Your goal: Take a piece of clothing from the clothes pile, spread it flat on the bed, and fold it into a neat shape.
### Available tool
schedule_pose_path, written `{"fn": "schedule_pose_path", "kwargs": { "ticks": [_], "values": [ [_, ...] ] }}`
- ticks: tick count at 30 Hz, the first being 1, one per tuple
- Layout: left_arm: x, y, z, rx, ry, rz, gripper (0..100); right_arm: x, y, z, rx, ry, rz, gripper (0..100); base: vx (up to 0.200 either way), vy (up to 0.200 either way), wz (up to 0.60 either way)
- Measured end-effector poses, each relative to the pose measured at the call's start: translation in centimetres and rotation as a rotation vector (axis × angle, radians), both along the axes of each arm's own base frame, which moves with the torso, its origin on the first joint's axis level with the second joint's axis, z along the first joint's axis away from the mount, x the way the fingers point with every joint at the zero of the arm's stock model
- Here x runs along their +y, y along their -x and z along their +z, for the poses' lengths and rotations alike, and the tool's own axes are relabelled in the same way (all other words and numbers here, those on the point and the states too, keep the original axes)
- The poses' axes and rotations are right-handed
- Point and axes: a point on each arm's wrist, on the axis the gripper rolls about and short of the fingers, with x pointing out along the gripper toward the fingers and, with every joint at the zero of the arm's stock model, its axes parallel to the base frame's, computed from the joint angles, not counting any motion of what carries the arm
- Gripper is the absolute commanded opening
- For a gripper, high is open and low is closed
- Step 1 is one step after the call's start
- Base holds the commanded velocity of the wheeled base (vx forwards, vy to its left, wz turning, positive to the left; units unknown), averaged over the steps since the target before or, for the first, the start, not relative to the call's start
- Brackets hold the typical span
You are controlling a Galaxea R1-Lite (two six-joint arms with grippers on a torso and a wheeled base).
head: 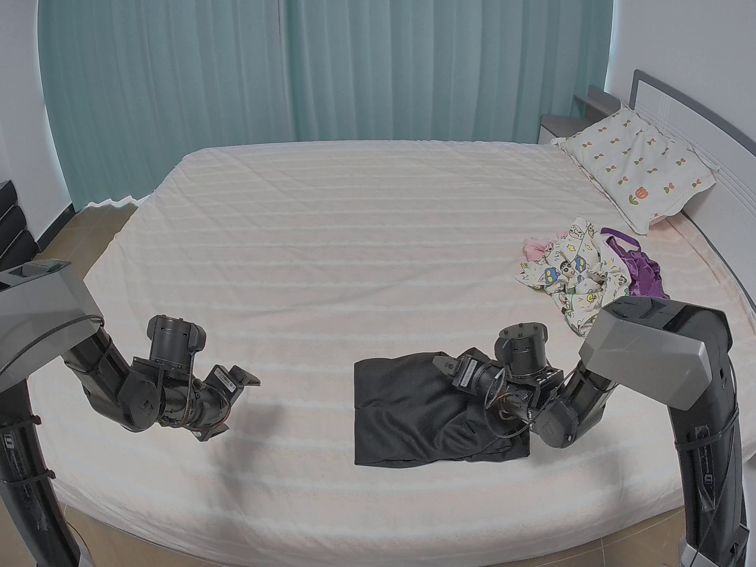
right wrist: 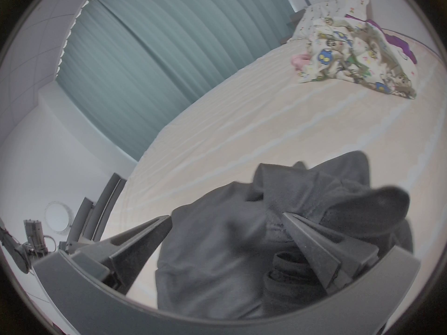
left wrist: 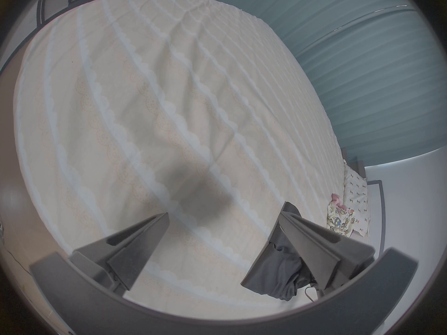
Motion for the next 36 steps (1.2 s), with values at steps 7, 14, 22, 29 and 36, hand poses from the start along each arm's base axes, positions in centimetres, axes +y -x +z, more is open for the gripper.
{"fn": "schedule_pose_path", "kwargs": {
  "ticks": [7, 14, 22, 29, 36],
  "values": [
    [0.0, 0.0, 0.0, 0.001, 0.000, 0.000, 100, -3.9, -0.9, -0.5, 0.027, 0.011, -0.097, 100, 0.000, 0.000, 0.00],
    [0.0, 0.0, -0.1, 0.002, 0.000, -0.001, 100, -6.2, -1.1, 0.1, 0.026, 0.004, -0.165, 100, 0.000, 0.000, 0.00],
    [0.0, 0.0, -0.1, 0.002, 0.001, -0.001, 100, -7.3, 0.4, 2.4, 0.006, 0.052, -0.117, 100, 0.000, 0.000, 0.00],
    [-0.2, 0.0, -0.1, 0.004, 0.000, -0.005, 100, -7.1, 2.1, 3.0, -0.038, 0.210, 0.122, 100, 0.000, 0.000, 0.00],
    [-0.2, 0.1, -0.2, 0.008, -0.001, -0.008, 100, -6.2, 3.2, 1.9, -0.043, 0.286, 0.296, 100, 0.000, 0.000, 0.00]
  ]
}}
